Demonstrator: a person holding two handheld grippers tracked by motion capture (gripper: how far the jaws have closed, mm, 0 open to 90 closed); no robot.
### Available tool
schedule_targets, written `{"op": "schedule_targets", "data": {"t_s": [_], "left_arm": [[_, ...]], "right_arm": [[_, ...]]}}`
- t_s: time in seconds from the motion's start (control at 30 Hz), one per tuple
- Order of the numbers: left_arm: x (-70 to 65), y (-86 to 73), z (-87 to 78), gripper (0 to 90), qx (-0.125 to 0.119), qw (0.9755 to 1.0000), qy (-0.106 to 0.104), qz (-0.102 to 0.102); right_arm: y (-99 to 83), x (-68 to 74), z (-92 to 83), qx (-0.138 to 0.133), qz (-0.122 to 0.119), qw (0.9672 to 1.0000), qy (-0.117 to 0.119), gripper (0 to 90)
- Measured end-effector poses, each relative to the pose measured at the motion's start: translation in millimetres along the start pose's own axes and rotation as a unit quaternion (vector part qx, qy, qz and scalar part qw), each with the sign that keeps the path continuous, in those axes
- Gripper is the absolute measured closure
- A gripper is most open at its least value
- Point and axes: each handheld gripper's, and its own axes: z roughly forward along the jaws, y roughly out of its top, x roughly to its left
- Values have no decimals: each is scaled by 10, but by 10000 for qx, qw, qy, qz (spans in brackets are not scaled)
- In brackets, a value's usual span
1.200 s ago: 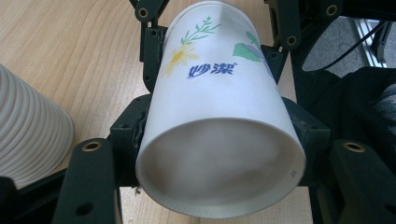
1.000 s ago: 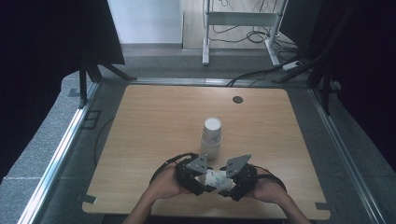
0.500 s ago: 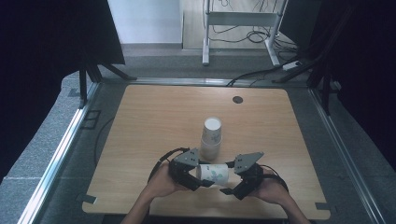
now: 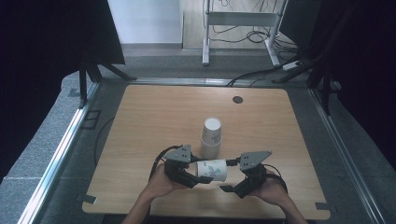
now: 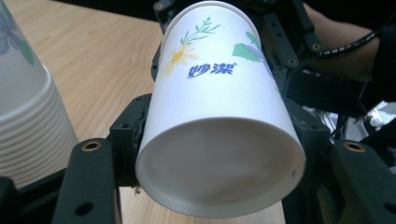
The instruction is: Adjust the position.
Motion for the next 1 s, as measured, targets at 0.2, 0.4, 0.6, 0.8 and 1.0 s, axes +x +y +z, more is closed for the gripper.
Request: {"op": "schedule_targets", "data": {"t_s": [0.2, 0.4, 0.6, 0.8, 1.0], "left_arm": [[-1, -34, 0, 366, -189, 9998, -88, -10], [-8, -60, 5, 366, -358, 9992, -183, -27], [-15, -80, 15, 366, -448, 9986, -264, -16], [-27, -78, 33, 366, -479, 9983, -326, 25], [-40, -83, 56, 366, -487, 9981, -379, 58]], "right_arm": [[5, -3, -18, -215, 50, 9997, 65, 110], [16, -8, -42, -430, 108, 9989, 153, 101], [20, -14, -46, -570, 131, 9981, 203, 113], [37, -11, -52, -670, 114, 9974, 257, 127], [53, -7, -53, -759, 106, 9966, 306, 133]]}}
